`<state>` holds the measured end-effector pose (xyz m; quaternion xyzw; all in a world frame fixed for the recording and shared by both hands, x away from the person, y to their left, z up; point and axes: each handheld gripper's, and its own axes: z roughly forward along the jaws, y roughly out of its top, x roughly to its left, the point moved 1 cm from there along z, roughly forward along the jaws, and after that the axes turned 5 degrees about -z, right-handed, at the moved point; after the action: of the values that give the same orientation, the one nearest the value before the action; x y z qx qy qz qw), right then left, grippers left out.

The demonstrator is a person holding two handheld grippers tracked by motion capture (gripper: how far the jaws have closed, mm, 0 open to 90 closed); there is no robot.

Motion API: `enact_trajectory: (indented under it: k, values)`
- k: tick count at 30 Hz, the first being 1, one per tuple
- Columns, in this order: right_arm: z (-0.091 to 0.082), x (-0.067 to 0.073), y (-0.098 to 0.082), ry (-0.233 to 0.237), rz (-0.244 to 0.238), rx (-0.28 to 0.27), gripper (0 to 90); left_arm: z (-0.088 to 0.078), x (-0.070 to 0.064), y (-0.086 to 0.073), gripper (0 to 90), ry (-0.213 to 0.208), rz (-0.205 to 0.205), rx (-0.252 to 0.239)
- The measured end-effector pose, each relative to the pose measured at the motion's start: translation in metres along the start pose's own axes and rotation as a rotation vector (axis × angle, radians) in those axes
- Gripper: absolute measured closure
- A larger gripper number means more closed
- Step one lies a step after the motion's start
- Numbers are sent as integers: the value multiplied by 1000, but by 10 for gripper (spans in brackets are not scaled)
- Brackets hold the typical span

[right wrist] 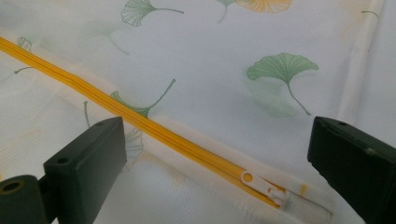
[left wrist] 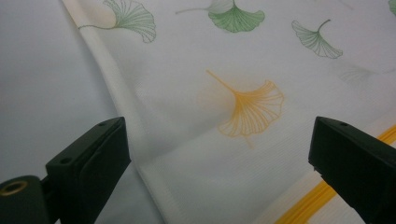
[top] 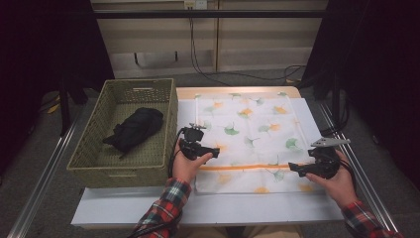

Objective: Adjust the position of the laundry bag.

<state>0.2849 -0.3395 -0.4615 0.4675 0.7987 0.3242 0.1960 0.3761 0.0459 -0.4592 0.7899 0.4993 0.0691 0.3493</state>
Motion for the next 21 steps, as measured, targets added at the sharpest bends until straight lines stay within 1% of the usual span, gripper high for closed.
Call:
enact_trajectory:
  k: [3, 6, 7, 8, 9, 11, 12, 13, 14, 15, 16, 17, 18, 19, 21]
  values:
    - [-1, 0, 0, -3, 1, 5, 40, 0, 3, 1, 45, 6, -7, -3]
    - [-1, 0, 0, 0, 1, 2, 40, 0, 5, 2, 45, -1, -25, -12]
    - [-1, 0, 0, 0, 4, 1, 40, 0, 9, 2, 45, 12, -34, -3]
    - [-1, 0, 0, 0, 4, 2, 40, 0, 9, 2, 46, 12, -34, -3]
    - [-1, 0, 0, -1, 4, 1, 40, 1, 10, 2, 44, 16, -53, -10]
    - [-1, -2, 0, 0, -9, 0, 40, 2, 14, 4, 38, 24, -58, 6]
    - [-1, -2, 0, 0, -9, 0, 40, 2, 14, 4, 35, 24, -58, 6]
    - [-1, -1, 0, 2, 4, 0, 41, 4, 15, 5, 35, 34, -72, 4]
    - [0, 0, 0, 8, 18, 2, 42, 5, 18, 6, 38, 29, -82, 10]
    - [0, 0, 0, 5, 23, 5, 42, 6, 20, 7, 39, 31, -98, -1]
    - [1, 0, 0, 3, 8, -1, 42, 6, 20, 7, 49, 31, -98, -1]
    - [1, 0, 0, 12, 11, 2, 42, 10, 24, 9, 52, 50, -121, -4]
    - [1, 1, 0, 10, 9, 2, 42, 10, 24, 9, 67, 50, -121, -4]
    - [0, 2, 1, 10, 15, 7, 42, 10, 27, 12, 103, 63, -126, -11]
    - [0, 1, 1, 15, -4, -8, 42, 11, 27, 14, 182, 71, -118, -17]
